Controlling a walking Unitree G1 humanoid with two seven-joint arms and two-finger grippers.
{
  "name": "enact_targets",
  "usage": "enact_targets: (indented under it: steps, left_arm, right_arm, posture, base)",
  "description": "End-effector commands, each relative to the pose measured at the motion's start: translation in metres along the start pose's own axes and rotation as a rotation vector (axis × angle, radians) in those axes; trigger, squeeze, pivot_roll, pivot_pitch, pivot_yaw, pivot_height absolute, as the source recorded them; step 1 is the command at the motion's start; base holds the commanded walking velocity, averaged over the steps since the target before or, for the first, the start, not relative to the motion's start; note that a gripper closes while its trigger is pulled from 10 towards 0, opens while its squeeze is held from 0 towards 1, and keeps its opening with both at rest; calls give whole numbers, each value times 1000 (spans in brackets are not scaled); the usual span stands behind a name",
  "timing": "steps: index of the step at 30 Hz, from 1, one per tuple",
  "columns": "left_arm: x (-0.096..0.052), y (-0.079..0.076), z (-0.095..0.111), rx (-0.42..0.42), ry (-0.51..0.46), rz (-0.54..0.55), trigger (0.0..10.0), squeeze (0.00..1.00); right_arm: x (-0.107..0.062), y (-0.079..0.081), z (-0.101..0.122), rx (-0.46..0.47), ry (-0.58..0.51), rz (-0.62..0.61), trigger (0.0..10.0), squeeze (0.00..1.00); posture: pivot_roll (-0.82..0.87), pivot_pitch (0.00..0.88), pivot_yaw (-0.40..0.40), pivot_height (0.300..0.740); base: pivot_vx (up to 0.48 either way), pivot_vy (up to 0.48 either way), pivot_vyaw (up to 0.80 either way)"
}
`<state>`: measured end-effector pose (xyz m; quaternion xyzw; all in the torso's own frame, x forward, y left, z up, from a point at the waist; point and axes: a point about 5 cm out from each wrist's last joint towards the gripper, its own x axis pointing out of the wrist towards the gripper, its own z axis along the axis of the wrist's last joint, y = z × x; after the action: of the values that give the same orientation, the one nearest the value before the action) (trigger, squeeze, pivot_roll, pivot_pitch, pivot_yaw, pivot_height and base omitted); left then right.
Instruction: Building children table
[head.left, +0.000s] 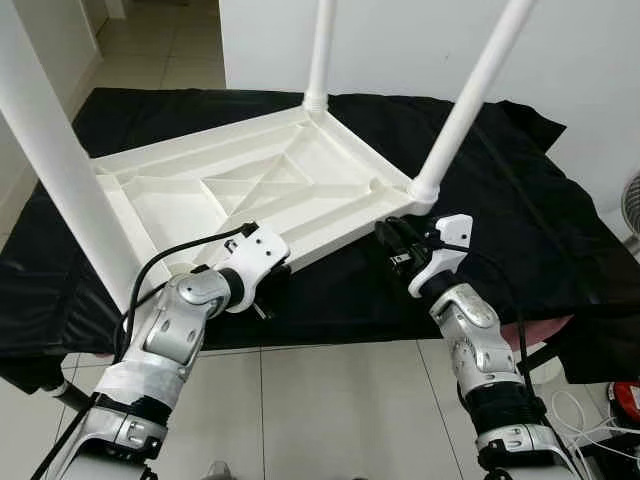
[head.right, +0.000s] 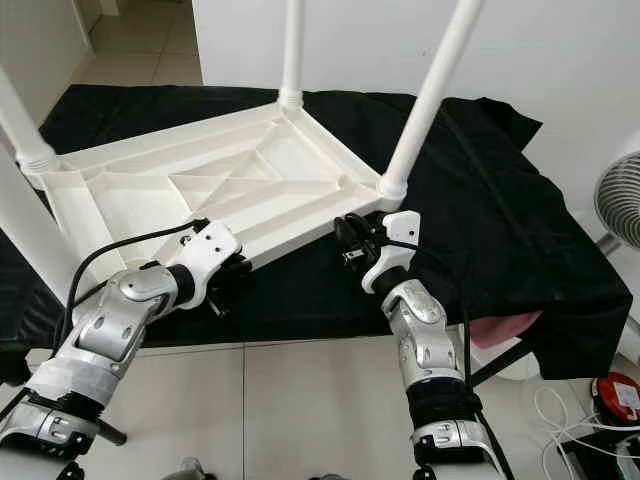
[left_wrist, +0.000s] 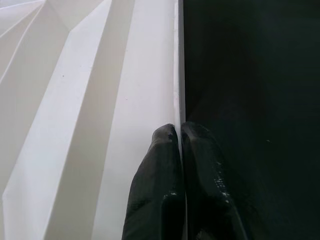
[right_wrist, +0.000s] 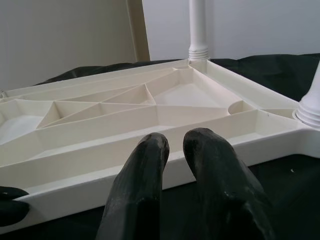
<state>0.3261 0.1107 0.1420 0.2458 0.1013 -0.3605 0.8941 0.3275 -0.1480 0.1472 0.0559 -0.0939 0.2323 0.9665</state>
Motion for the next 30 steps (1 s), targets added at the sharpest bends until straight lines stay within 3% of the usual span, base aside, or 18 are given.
enact_targets:
  steps: [1, 11, 22, 27, 28, 29, 30]
  left_arm:
    - [4, 4, -3, 2, 24, 111, 0, 0]
    - [36, -4, 26, 56, -44, 103, 0, 0]
    - [52, -1, 41, 141, -99, 89, 0, 0]
    - [53, 2, 40, 180, -108, 91, 0, 0]
    - [52, 6, 41, 189, -123, 101, 3373, 0]
    - [49, 8, 44, 200, -155, 106, 8431, 0]
    - [49, 8, 44, 200, -155, 106, 8431, 0]
  right_arm:
    - [2, -1, 2, -8, -9, -4, 10000, 0]
    - [6, 3, 4, 1, -24, -5, 10000, 0]
    - [8, 6, 7, 6, -45, -10, 10000, 0]
    - [6, 6, 7, 7, -48, -13, 10000, 0]
    - [6, 6, 6, 7, -49, -16, 10000, 0]
    - [5, 7, 6, 10, -50, -18, 10000, 0]
    - [5, 7, 6, 10, -50, -18, 10000, 0]
  posture:
    - [48, 19, -66, 740]
    - [44, 23, -63, 740]
    - [24, 30, -48, 740]
    - [23, 31, -41, 740]
    - [23, 33, -38, 740]
    - [24, 35, -34, 740]
    - [24, 35, -34, 740]
  base:
    - [0, 0, 0]
    - [0, 0, 0]
    - [0, 0, 0]
    - [0, 0, 0]
    - [0, 0, 0]
    - [0, 0, 0]
    - [0, 0, 0]
